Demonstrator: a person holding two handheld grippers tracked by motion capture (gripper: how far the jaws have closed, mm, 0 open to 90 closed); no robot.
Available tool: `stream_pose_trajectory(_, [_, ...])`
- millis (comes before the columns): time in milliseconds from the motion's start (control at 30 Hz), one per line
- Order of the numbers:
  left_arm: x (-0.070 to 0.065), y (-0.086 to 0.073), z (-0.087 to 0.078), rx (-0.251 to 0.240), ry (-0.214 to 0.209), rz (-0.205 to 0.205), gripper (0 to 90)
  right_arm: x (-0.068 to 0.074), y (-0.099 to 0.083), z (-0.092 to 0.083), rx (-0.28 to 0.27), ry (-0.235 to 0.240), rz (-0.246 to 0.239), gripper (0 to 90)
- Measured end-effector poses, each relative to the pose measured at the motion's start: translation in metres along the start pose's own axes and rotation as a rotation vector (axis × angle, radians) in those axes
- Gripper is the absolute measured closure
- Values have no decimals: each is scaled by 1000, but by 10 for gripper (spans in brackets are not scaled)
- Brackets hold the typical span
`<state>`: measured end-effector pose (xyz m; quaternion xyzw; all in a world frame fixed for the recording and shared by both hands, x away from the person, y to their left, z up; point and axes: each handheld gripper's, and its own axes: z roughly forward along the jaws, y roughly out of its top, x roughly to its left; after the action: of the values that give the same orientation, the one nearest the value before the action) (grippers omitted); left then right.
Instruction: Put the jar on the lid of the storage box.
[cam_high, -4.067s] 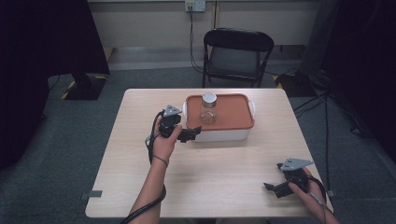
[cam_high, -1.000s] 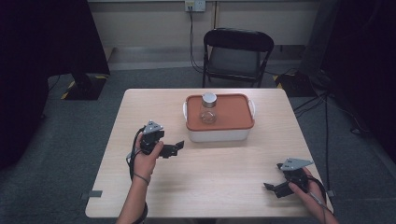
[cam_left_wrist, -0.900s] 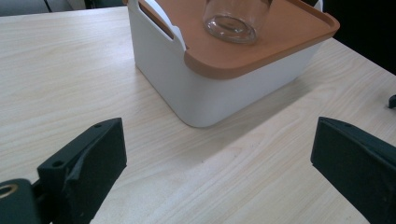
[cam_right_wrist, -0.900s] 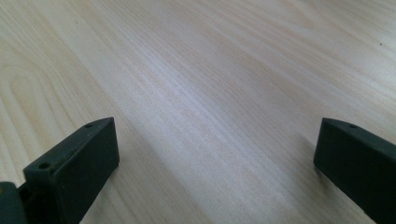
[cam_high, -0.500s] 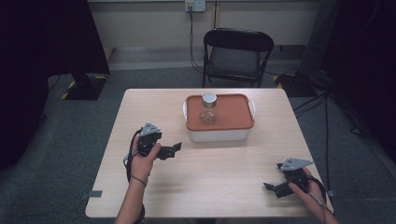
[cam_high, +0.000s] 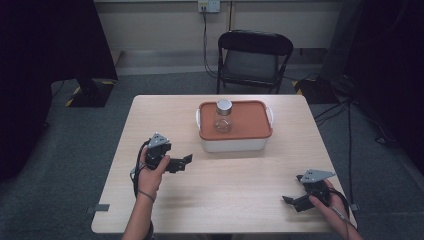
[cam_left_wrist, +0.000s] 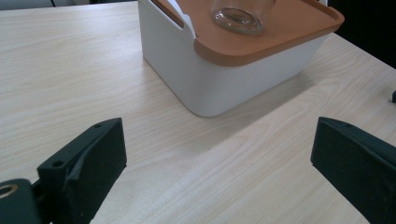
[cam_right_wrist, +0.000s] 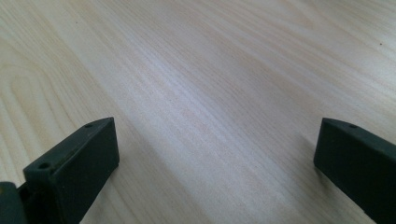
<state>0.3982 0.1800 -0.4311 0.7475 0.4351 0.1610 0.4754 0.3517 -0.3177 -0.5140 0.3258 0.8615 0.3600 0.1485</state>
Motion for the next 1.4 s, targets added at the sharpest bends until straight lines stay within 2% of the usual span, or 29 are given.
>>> stream_pose_trajectory(1400, [3,-13,-2,14,5,1,32,0,0,0,0,-1,0,0])
